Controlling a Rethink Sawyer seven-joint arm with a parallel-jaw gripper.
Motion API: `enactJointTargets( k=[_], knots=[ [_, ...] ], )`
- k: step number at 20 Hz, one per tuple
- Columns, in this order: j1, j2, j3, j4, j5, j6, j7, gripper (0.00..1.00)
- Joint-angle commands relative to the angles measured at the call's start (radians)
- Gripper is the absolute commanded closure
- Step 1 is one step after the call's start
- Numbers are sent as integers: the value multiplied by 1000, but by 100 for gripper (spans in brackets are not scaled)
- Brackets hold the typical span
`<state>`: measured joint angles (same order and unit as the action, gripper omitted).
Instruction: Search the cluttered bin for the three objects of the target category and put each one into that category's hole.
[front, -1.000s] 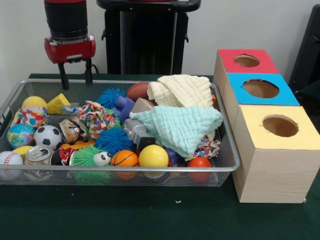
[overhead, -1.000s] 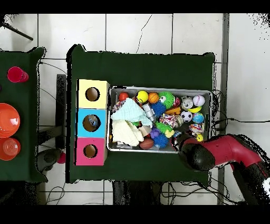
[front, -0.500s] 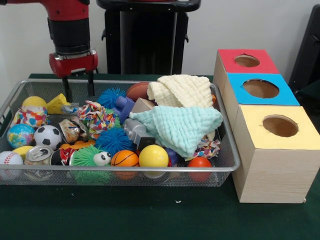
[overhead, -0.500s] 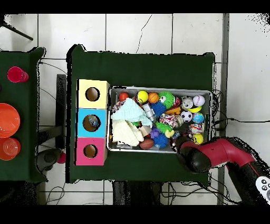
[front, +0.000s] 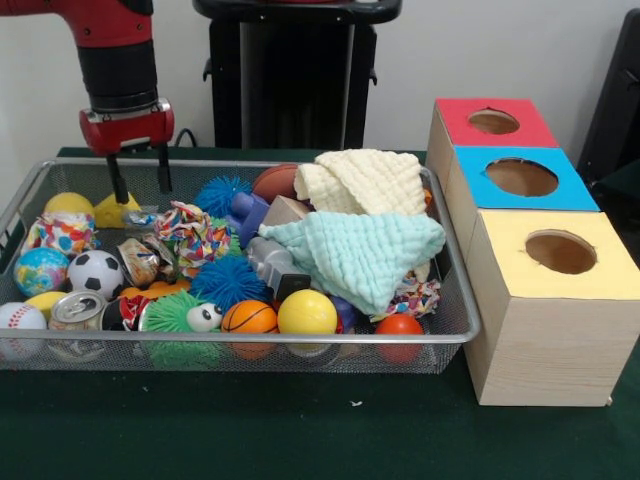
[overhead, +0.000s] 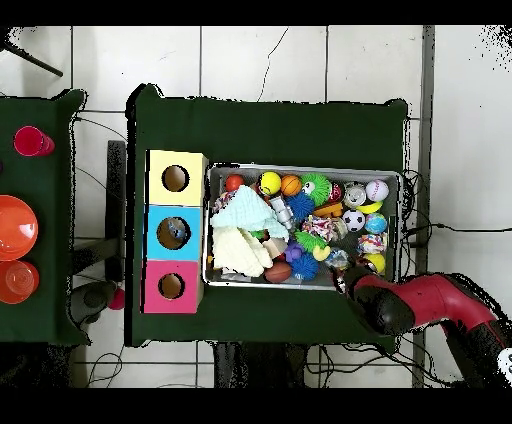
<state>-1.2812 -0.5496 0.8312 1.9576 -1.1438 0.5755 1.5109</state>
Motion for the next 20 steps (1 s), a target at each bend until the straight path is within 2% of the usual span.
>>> enactJointTargets(
  k=[1, 4, 6, 14, 16, 20],
  knots=[
    [-5, 46, -15, -94, -39, 37, -363, 0],
    [-5, 112, -48, -115, -60, -6, -270, 0],
    [3, 138, -61, -126, -74, -18, -251, 0],
    [42, 191, -144, -167, -159, -54, -154, 0],
    [37, 201, -160, -171, -179, -73, -151, 0],
    [15, 210, -171, -170, -171, -70, -216, 0]
  ],
)
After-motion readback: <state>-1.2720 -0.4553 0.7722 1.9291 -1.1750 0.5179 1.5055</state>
